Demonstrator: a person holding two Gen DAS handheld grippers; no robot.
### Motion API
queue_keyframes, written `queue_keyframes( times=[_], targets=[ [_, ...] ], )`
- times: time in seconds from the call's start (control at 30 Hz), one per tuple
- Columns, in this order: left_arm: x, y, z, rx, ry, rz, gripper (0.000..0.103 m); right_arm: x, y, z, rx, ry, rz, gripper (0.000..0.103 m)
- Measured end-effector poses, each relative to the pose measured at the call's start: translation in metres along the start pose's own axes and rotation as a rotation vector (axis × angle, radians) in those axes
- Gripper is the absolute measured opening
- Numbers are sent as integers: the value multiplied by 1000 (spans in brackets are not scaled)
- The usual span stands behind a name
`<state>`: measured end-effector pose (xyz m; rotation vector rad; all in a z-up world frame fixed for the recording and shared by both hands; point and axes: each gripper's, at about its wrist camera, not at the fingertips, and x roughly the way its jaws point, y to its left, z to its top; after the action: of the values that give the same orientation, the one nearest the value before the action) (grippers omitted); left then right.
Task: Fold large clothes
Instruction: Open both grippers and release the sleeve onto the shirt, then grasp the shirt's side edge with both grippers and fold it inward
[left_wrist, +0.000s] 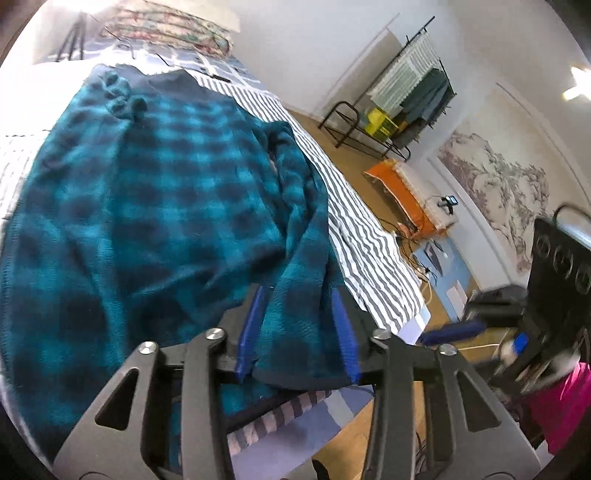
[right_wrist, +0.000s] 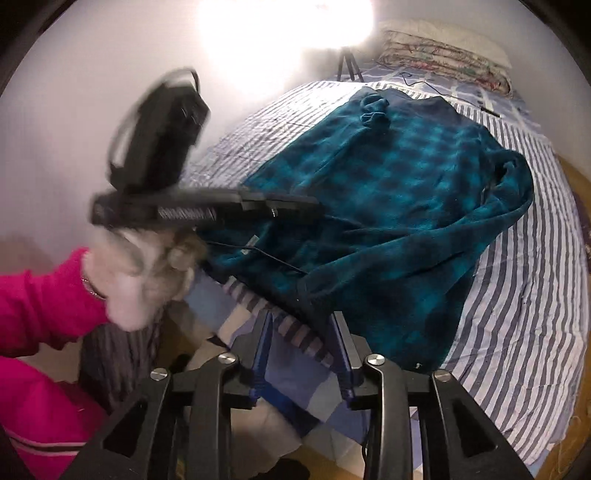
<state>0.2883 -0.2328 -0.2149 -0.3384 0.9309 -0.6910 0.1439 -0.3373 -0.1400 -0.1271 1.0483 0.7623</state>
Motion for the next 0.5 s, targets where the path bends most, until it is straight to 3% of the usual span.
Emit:
queue_keyframes(
  times=[0.07, 0.23, 0.37, 0.4, 0.47, 0.5],
  targets=[
    [13, 0, -2, 13, 27, -6, 50, -10, -22, 5, 57, -37, -33, 35],
    [47, -10, -10, 60, 112, -20, 51, -12, -126, 31, 314, -147, -173, 39],
    [65, -13, -15, 85, 152, -66, 50, 3, -214, 49, 542, -227, -167, 46],
    [67, -15, -17, 94, 156, -77, 46, 11, -240, 55, 603, -249, -162, 46],
    [70, -19, -20, 116, 167, -90, 17, 21, -270, 64, 661, -273, -177, 46],
    [71, -20, -21, 123, 173, -90, 13, 28, -286, 69, 689, -280, -184, 46]
  ],
)
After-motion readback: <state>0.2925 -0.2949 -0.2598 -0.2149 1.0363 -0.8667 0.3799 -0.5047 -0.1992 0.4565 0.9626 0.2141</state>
